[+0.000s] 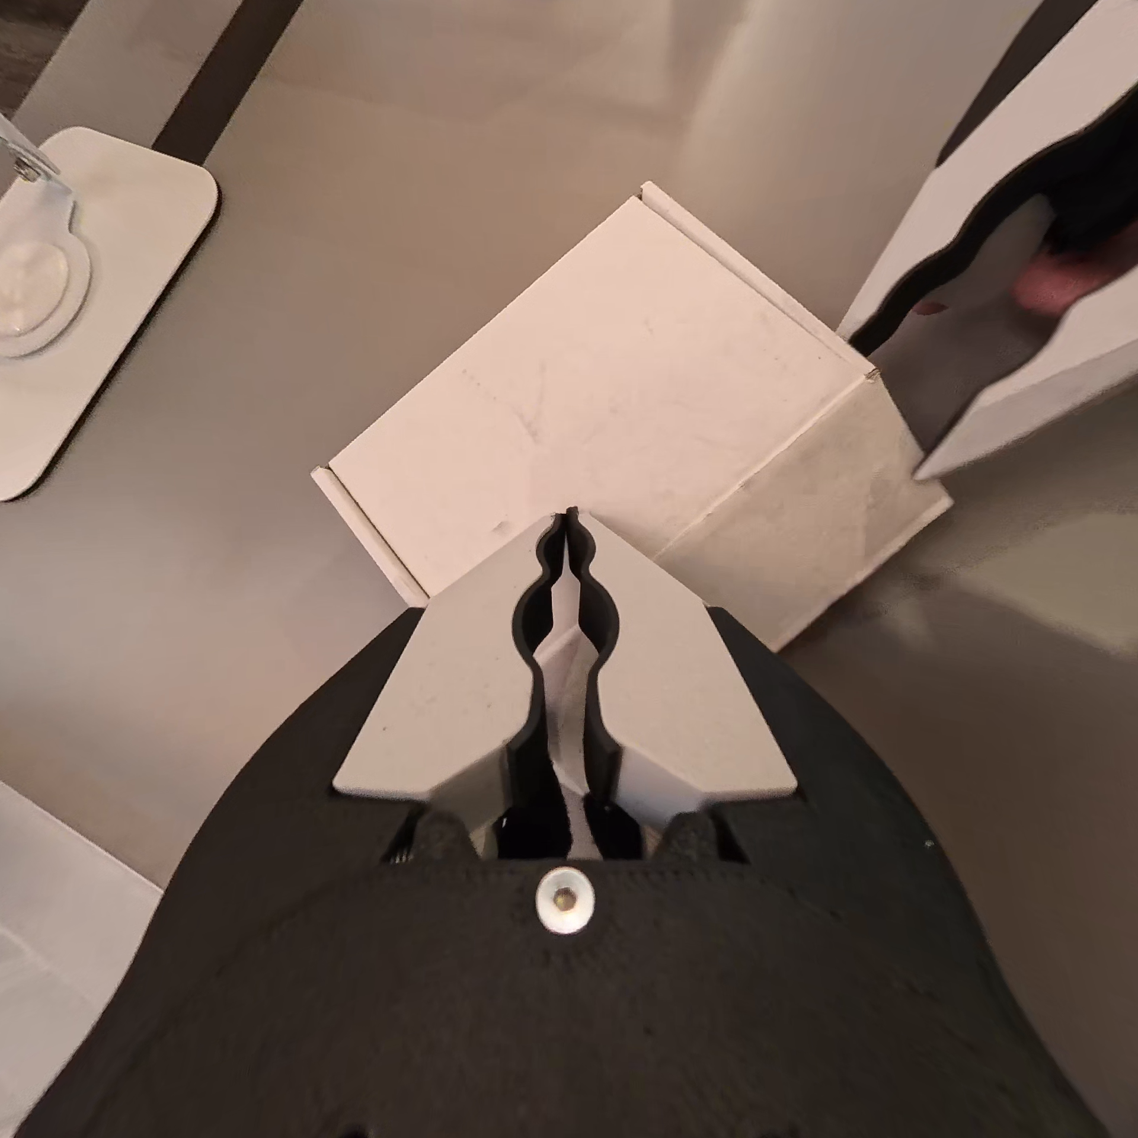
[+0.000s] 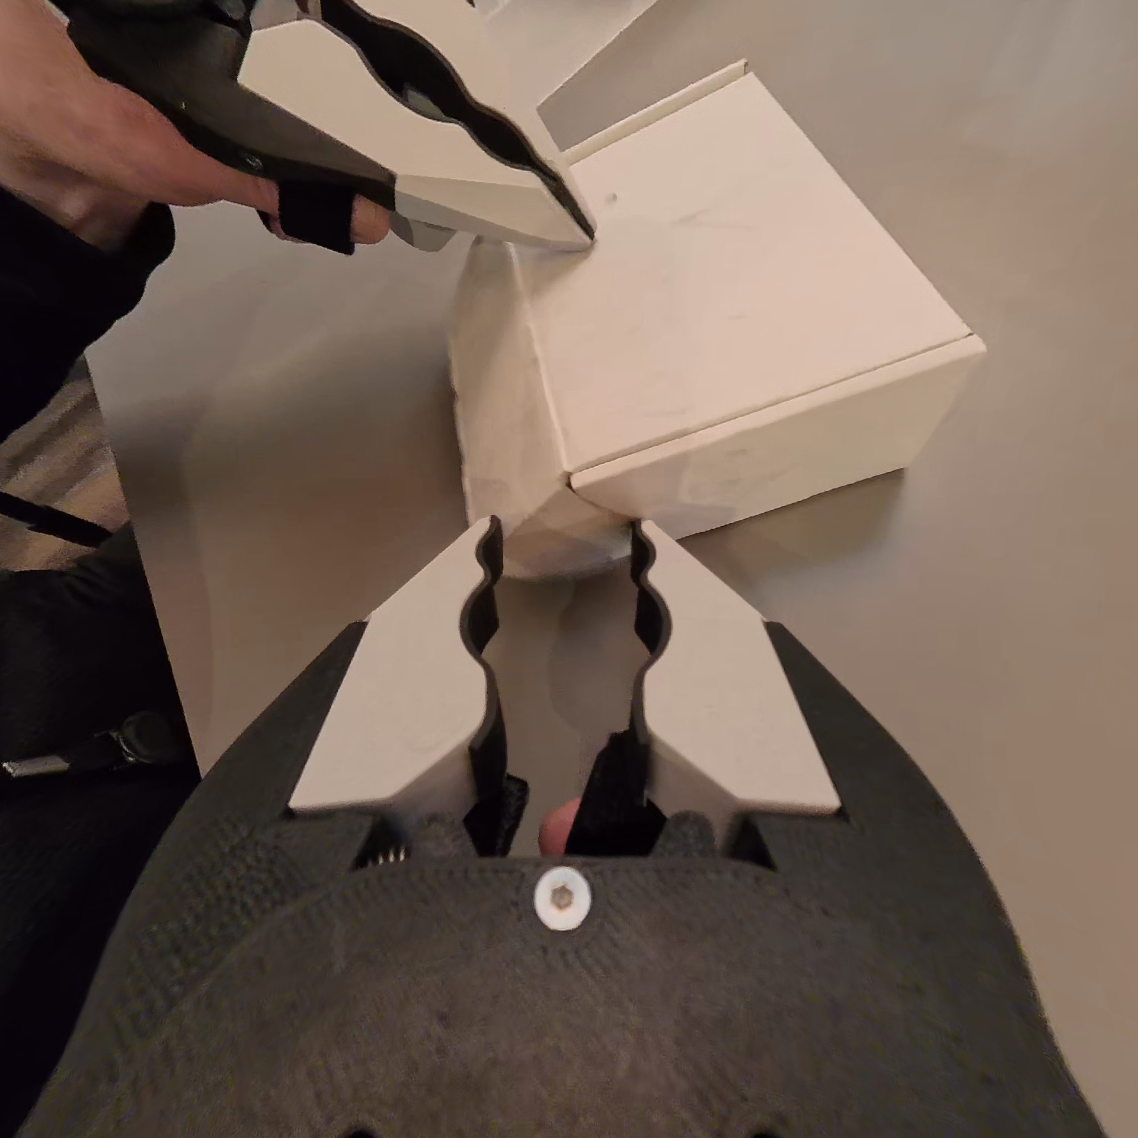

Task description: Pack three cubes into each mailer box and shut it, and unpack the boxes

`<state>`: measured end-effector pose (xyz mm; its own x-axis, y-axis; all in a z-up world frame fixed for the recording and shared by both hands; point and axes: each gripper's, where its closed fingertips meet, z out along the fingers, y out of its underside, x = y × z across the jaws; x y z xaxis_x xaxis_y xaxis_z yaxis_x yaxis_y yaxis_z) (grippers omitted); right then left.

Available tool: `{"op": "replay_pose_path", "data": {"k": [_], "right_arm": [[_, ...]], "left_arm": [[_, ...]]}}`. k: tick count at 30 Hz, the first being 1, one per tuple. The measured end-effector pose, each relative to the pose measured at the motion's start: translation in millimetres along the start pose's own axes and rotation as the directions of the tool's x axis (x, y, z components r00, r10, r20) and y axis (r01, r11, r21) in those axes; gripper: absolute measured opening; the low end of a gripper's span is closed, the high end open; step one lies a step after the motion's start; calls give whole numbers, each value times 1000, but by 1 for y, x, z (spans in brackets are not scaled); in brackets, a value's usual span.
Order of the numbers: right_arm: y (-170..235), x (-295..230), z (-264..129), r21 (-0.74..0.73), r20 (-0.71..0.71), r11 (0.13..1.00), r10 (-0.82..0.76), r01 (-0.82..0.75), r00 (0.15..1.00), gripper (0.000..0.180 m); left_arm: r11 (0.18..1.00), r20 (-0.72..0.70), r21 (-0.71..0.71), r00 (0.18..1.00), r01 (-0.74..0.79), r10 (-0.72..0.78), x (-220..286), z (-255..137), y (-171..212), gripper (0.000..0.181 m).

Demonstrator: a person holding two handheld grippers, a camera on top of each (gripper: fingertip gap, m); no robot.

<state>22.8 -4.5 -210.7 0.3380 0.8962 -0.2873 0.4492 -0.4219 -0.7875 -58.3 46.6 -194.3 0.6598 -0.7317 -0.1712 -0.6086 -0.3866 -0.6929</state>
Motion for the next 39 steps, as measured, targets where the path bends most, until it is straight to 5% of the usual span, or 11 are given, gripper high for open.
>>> {"op": "replay_pose_path", "data": {"k": [1,5,19,39], "right_arm": [[0,-3,0,-1,-8,1000,-4,4,1000,46],[2,-10,2,-21,-25,1000,-6,6,1000,55],[12,-7,-9,-87,-176,990,-122,108,977,42],[10,-37,9,-32,-10,999,-12,11,1000,45]], "left_arm": [[1000,1,0,1000,1,-1,0,0,0,0],[1000,7,-3,1000,-1,1,-1,1,0,0],[1000,12,-7,1000,-14,14,0,1,-1,0],[1000,16,-12,1000,-16,17,0,2,-1,0]]}}
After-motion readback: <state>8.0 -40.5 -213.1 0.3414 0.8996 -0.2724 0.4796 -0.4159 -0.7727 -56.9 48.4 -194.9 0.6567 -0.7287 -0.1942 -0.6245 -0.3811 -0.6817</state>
